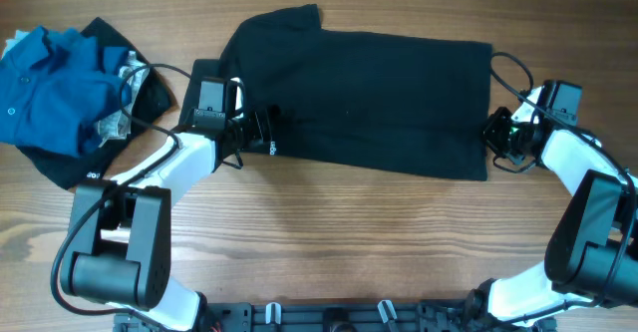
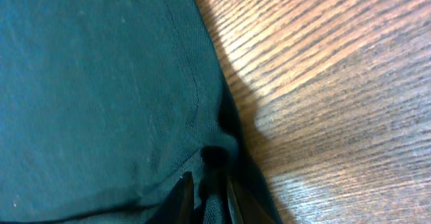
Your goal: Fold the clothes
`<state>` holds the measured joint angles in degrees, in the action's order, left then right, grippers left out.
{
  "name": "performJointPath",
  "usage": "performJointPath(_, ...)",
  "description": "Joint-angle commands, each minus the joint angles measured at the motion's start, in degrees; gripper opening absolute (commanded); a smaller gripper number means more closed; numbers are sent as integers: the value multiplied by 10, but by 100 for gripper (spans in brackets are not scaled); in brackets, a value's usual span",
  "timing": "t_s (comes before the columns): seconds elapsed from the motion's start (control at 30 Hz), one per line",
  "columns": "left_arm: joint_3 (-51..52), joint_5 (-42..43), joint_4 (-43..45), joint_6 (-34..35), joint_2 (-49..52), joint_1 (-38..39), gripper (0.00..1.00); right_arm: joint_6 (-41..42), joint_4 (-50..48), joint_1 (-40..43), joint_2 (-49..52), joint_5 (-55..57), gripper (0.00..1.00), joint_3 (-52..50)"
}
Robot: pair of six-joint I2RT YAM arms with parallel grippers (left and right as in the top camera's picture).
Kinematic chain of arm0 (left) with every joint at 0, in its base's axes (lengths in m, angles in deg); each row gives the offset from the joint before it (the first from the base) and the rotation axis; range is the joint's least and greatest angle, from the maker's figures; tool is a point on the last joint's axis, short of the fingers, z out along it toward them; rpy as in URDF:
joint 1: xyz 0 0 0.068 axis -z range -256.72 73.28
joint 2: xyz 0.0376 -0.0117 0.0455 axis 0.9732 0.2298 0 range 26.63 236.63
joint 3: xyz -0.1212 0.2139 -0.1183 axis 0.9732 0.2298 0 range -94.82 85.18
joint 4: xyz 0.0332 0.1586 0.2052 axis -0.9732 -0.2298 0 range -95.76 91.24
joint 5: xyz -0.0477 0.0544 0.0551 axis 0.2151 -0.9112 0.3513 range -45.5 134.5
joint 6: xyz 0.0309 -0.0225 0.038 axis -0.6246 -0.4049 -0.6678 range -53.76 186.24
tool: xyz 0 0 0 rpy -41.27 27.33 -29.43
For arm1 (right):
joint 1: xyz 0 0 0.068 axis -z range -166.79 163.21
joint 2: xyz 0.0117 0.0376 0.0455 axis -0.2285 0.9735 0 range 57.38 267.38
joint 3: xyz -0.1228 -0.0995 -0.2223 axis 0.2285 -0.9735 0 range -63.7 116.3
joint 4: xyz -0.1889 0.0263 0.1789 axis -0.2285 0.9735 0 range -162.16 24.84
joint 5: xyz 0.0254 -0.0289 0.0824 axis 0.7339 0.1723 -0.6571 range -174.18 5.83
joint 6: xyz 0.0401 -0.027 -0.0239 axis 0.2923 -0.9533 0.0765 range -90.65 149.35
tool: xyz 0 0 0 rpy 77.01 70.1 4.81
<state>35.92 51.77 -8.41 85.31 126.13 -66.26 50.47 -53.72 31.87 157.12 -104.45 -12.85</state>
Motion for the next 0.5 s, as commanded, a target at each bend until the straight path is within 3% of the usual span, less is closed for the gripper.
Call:
performJointPath(0.0,-4,-7,-1,-9,2,-3,84,-2,-24,3,0,11,53,7)
performJointPath(0.07,-8,15,-3,-9,-22,-3,86,0,-44,11,0,4,66,14)
performJointPath(0.17,-21,32,-3,-8,-77,-3,87,0,-43,28,-4,-68,71,37)
performJointPath(0.2,-26,43,2,-9,-98,-3,83,1,-40,31,-7,-89,71,42)
performJointPath(0.27,-27,75,-10,-8,-134,-3,56,3,-23,32,-16,-121,70,46)
performJointPath(0.3,-27,81,-21,-6,-136,-2,48,7,-12,32,-18,-122,70,46)
performJointPath(0.4,-27,86,-50,-11,-115,8,48,6,33,32,-19,-122,70,45)
performJointPath(0.47,-27,85,-43,-24,-78,22,36,5,48,32,-19,-122,70,45)
